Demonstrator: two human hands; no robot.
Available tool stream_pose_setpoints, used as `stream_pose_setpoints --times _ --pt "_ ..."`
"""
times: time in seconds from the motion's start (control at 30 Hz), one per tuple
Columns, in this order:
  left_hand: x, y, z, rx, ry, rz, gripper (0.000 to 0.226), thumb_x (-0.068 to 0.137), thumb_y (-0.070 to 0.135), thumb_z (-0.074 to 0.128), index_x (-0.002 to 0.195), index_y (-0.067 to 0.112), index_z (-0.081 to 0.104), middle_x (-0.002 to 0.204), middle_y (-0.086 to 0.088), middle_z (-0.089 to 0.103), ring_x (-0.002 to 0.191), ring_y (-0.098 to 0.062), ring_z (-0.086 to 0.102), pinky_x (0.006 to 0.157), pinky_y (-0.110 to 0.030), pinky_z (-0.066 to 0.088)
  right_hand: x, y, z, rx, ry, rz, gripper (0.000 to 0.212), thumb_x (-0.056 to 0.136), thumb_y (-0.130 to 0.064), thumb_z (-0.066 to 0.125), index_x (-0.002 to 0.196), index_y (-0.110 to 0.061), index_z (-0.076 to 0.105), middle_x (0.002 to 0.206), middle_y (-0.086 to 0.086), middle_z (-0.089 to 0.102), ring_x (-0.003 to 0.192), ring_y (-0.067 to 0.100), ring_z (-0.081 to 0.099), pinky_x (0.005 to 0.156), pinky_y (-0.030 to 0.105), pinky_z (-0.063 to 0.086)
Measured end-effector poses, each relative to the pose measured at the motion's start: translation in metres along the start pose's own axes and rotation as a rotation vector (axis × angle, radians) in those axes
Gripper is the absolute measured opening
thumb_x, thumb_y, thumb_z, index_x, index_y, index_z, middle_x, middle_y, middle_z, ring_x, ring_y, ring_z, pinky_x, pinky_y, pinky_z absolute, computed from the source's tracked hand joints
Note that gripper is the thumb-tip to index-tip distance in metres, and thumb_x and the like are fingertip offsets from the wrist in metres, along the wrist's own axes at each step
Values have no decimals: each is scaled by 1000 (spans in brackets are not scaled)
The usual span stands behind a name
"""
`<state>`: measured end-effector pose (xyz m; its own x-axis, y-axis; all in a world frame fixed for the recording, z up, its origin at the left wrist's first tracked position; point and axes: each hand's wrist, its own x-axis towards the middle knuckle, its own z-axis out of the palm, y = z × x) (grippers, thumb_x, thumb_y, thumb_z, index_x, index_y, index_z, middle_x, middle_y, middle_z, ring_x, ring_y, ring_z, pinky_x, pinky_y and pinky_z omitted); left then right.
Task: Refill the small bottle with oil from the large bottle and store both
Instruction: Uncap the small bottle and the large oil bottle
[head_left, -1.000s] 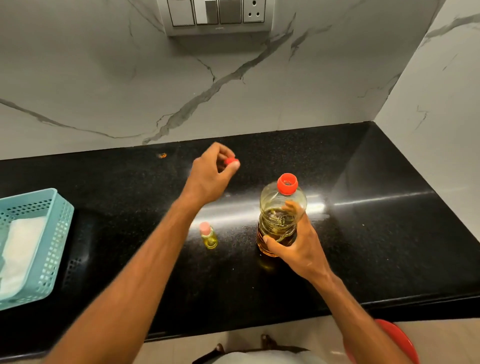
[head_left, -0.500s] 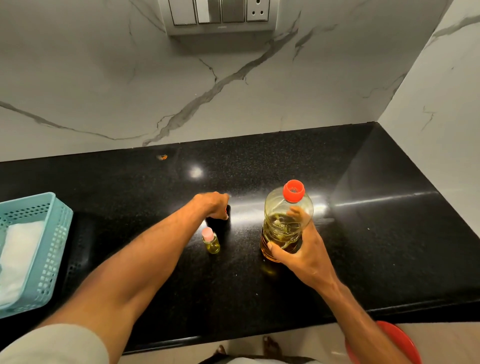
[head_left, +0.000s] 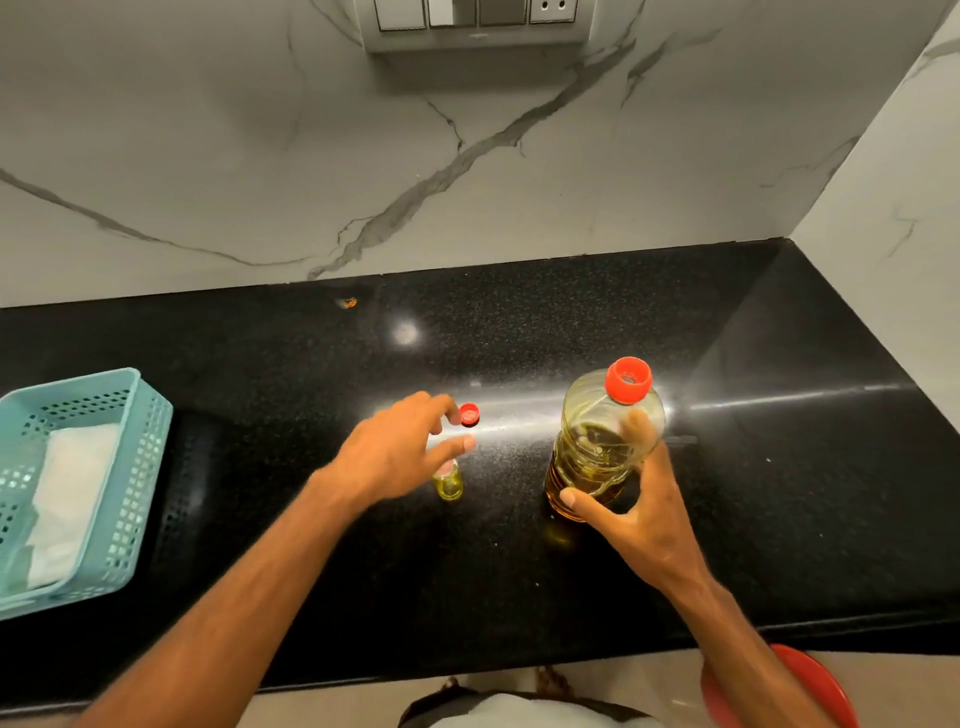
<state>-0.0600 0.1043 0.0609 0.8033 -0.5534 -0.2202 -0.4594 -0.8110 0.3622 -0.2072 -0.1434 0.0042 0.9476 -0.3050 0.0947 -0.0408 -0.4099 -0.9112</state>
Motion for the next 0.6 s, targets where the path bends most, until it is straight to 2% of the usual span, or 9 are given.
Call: stream_pose_setpoints --times 0.07,0.13,0.17,0.23,0.3,0.4,0.5,0.6 --pt "-18 4 5 32 33 18 40 83 66 52 114 40 47 107 16 48 81 -6 53 69 -32 42 -15 4 -3 19 156 -9 97 67 -41 82 146 -21 29 144 -2 41 133 12 43 108 34 39" --pt "-27 5 15 58 41 31 39 84 56 59 117 37 47 114 13 47 88 -12 57 69 -30 41 -39 6 -6 37 350 -94 73 76 -42 74 136 -19 39 132 1 49 123 18 52 100 36 45" --pt "-29 5 20 66 48 34 35 87 49 59 117 36 48 116 12 47 91 -15 59 69 -30 41 -53 6 -7 23 386 -157 57 81 -44 68 128 -22 45 120 -1 54 111 17 57 92 36 49" --pt "-30 5 27 47 78 25 21 94 35 54 114 31 51 116 7 48 90 -19 59 68 -32 43 -74 2 0 -29 287 -246 29 88 -44 61 112 -29 52 103 -9 57 91 14 60 76 32 50" --pt "-31 5 29 1 101 10 17 97 27 48 113 25 55 115 3 50 92 -23 58 74 -37 48 -81 -6 20 -81 33 -258 24 90 -43 60 111 -34 55 98 -18 57 87 9 61 72 25 51" --pt "-36 6 27 -58 118 26 20 96 23 50 115 21 58 116 0 54 100 -23 58 85 -41 48 -62 -22 60 -124 -262 -179 45 89 -46 61 130 -42 44 115 -21 53 108 1 55 84 19 50" --pt "-45 14 18 -135 155 112 21 94 22 58 114 20 61 112 1 59 100 -19 58 87 -36 47 -27 -35 92 -59 -368 -76 65 88 -47 63 144 -35 31 138 -16 43 126 -2 43 101 19 41" --pt "-55 24 4 -191 198 219 20 91 21 63 110 19 64 103 3 60 93 -14 56 82 -31 48 -5 -44 108 1 -386 -70 57 89 -39 64 140 -35 39 133 -17 52 123 1 50 99 24 45"
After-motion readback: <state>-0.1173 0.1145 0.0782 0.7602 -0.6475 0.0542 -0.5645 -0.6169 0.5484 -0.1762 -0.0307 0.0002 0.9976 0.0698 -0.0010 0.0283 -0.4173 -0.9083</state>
